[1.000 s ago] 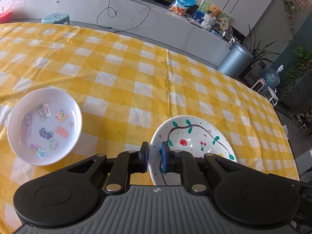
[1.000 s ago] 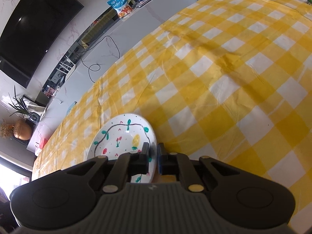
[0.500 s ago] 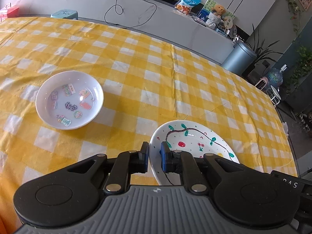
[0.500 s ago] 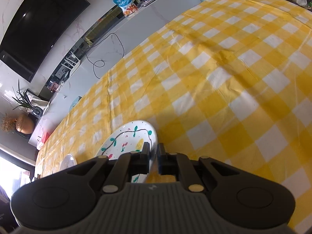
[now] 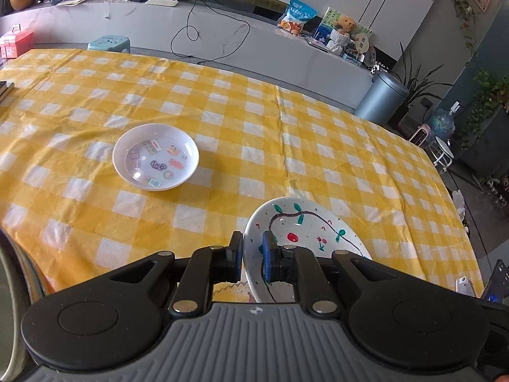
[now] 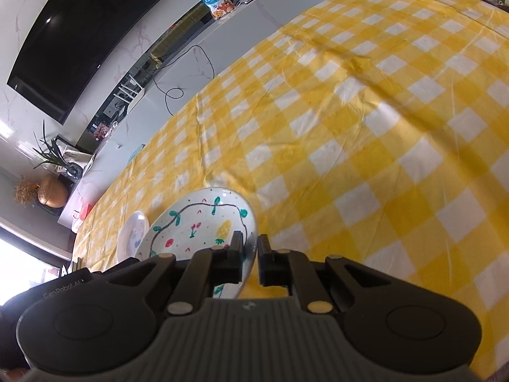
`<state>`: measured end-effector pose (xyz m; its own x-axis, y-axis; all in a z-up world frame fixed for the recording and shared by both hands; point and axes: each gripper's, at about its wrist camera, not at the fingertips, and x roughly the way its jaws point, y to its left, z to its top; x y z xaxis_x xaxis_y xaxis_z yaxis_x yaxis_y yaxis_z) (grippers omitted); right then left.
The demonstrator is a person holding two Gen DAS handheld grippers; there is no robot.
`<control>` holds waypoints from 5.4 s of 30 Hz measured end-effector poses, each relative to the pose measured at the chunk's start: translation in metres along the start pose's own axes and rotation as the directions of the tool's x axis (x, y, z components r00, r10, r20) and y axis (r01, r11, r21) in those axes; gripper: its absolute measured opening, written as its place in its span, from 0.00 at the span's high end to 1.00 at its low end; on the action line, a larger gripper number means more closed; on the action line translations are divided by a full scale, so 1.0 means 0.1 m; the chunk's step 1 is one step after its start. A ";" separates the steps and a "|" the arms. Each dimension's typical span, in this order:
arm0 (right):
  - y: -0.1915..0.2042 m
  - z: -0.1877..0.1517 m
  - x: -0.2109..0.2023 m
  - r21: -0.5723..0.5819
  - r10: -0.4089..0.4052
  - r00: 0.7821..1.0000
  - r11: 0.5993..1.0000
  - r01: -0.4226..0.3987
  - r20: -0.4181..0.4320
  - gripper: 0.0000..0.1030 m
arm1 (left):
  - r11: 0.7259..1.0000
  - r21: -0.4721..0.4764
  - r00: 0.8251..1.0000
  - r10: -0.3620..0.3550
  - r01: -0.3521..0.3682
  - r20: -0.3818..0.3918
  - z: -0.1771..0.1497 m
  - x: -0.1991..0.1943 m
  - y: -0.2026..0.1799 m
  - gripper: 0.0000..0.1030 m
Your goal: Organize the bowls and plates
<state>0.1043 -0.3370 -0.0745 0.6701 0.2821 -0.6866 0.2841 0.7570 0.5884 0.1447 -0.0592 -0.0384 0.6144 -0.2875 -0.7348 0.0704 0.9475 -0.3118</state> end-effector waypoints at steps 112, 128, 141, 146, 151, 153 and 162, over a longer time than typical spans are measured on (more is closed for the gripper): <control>1.42 -0.21 0.62 -0.337 -0.095 0.995 0.938 0.076 -0.042 0.38 | 0.954 0.285 0.982 0.138 -0.096 -0.130 0.91 -0.11 0.61 0.58; 1.65 -0.02 1.23 -0.288 -0.040 0.997 0.957 0.020 -0.065 0.60 | 0.977 0.195 0.969 0.125 -0.083 -0.213 1.18 0.54 1.02 0.60; 1.66 -0.01 1.66 -0.253 -0.060 0.990 0.967 0.025 -0.131 0.80 | 0.988 0.131 0.951 0.116 -0.081 -0.286 1.21 0.86 1.20 0.87; 1.67 -0.04 1.72 -0.256 -0.055 0.988 0.967 0.018 -0.141 0.93 | 0.983 0.158 0.948 0.139 -0.096 -0.288 1.18 0.89 1.16 0.94; 1.70 -0.05 1.67 -0.268 -0.067 0.989 0.963 0.029 -0.135 0.98 | 0.984 0.161 0.952 0.125 -0.082 -0.280 1.18 0.79 1.09 0.96; 1.69 -0.04 1.59 -0.268 -0.057 0.990 0.963 0.021 -0.130 0.98 | 0.982 0.171 0.954 0.122 -0.077 -0.272 1.18 0.72 1.05 0.96; 1.60 -0.09 1.01 -0.240 -0.031 0.995 0.971 0.007 -0.096 0.98 | 0.980 0.194 0.971 0.094 -0.051 -0.220 1.08 0.15 0.72 0.98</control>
<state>0.2113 -0.1819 -0.0539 0.5923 0.3137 -0.7422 0.1159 0.8784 0.4637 0.2443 0.0202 -0.0068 0.4301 -0.2210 -0.8753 0.1899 0.9700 -0.1515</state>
